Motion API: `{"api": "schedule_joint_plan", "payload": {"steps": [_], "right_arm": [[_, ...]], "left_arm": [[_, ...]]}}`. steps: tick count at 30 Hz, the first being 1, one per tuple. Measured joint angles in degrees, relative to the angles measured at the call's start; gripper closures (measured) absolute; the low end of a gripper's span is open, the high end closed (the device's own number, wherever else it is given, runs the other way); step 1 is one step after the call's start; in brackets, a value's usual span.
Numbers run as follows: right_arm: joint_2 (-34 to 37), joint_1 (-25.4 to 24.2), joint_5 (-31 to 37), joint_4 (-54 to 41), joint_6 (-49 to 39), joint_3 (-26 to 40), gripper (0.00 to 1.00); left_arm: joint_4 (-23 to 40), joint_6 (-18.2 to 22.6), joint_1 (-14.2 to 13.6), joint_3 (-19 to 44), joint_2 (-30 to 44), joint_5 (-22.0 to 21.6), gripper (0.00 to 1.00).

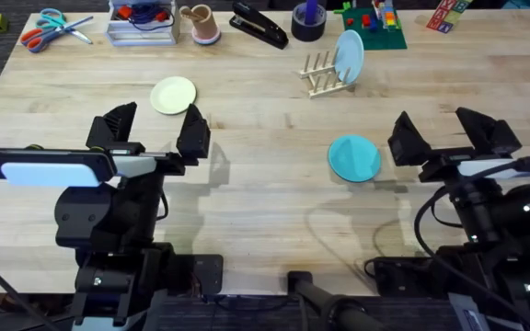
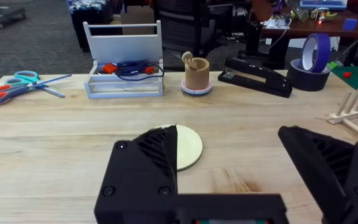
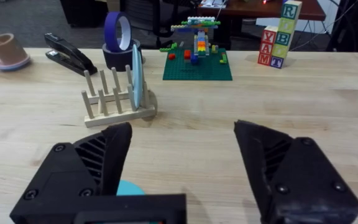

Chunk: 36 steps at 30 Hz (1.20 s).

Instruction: Pick up the plates from the table one by one and place each into a slot on the dish rack.

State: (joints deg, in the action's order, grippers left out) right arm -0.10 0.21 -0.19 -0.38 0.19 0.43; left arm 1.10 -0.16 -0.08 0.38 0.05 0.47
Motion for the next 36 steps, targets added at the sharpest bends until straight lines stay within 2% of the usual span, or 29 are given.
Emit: {"api": "schedule_joint_plan", "payload": {"steps": [17,20,28,32,36], "right_arm": [[0.0,0.0,-0.28,0.29,0.87,0.06,0.007],[0.11,0.0,-0.28,-0.24,0.92,1.24,0.007],[3.33,0.0,-0.3,-1.05,0.96,12.64,0.007],[9.42,0.0,-0.31,-4.4,1.07,19.51,0.007],[17.08,0.0,-0.3,-10.5,1.09,27.33,0.006]], "left_arm": [[0.1,0.18,0.0,0.16,0.0,-0.07,0.007],[2.91,0.2,0.0,1.64,0.0,-0.09,0.008],[13.67,0.2,0.0,14.44,0.84,-0.28,0.008],[18.85,0.2,0.0,22.67,5.17,-0.31,0.008],[25.29,0.2,0.0,31.47,12.85,-0.33,0.008]]}}
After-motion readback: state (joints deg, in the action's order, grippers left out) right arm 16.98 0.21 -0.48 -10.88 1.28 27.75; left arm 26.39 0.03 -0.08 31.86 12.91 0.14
